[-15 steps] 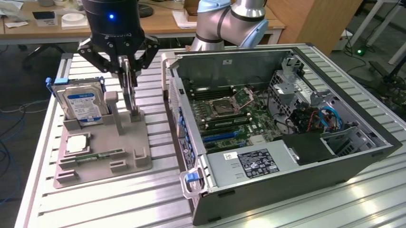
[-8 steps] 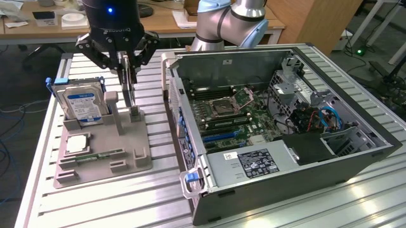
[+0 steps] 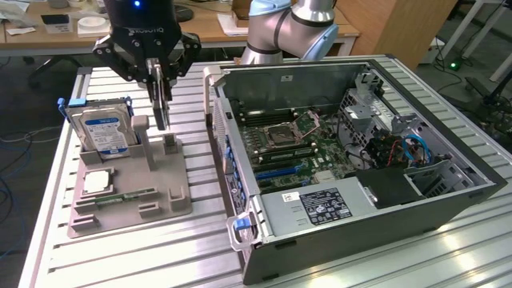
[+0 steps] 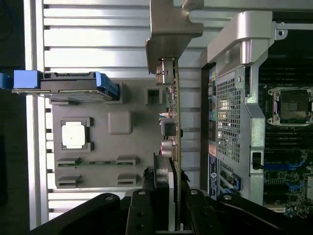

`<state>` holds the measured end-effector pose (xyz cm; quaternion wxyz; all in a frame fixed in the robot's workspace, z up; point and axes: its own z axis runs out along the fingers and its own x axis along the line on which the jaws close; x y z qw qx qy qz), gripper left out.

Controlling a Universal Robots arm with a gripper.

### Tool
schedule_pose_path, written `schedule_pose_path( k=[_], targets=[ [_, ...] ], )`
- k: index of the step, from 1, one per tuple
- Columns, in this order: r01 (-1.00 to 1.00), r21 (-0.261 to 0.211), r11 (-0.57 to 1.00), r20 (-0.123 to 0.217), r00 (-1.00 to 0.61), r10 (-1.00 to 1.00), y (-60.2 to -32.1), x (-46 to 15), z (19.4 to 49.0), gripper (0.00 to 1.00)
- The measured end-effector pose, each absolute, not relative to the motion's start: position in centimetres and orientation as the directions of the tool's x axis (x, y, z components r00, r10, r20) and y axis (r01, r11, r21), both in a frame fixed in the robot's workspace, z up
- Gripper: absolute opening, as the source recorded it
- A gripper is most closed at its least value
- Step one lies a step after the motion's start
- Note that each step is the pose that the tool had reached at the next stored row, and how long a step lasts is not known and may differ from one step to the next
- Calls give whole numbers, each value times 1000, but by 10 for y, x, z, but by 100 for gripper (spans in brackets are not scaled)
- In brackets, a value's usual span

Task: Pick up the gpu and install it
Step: 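Pick up the gpu and move the gpu toward the slot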

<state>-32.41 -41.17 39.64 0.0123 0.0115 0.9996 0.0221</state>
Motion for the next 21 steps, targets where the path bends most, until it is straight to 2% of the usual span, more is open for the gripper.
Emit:
schedule_pose_path(
  k=[21],
  targets=[
    [22, 46, 999, -24, -999, 24, -412, -324, 415, 28]
  ],
)
